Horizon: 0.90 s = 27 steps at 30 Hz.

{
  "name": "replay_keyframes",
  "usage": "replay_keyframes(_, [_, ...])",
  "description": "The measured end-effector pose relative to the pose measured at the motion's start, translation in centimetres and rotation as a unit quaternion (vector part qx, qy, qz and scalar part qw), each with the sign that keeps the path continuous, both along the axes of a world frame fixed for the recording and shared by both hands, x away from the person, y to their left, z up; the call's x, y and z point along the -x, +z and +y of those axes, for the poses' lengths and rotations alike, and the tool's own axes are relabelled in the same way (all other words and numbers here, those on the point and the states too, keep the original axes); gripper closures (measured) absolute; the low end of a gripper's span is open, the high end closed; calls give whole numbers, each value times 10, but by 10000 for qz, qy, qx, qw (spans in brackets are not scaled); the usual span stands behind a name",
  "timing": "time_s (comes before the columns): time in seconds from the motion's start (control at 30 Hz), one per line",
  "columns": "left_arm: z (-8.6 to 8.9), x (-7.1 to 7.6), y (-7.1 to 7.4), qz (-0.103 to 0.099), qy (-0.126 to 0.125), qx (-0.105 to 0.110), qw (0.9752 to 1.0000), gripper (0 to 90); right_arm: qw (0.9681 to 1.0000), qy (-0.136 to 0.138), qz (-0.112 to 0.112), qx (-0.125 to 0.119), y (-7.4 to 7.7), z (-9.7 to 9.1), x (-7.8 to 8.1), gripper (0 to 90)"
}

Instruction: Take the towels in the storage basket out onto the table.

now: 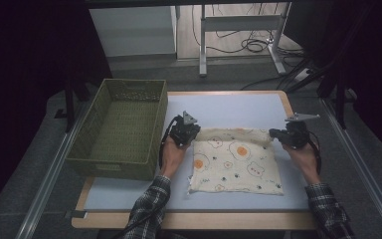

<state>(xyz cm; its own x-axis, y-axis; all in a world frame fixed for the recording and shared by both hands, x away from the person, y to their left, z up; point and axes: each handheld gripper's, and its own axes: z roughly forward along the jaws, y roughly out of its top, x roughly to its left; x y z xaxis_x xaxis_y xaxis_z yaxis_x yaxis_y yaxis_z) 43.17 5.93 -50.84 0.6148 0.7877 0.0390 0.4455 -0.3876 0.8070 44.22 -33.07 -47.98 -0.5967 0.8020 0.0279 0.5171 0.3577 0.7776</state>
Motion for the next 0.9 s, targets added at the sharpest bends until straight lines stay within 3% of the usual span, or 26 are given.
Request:
replay_keyframes(0.3, [3, 26, -4, 74, -226, 71, 9997, 860, 9997, 177, 124, -80, -7, -8, 25, 868])
replay_keyframes(0.5, [8, 49, -8, 243, -454, 305, 9982, 862, 9993, 306, 173, -111, -7, -12, 49, 868])
replay_keyframes(0.9, [13, 83, -8, 259, -743, 483, 9957, 862, 9984, 511, 86, -207, -5, -16, 90, 868])
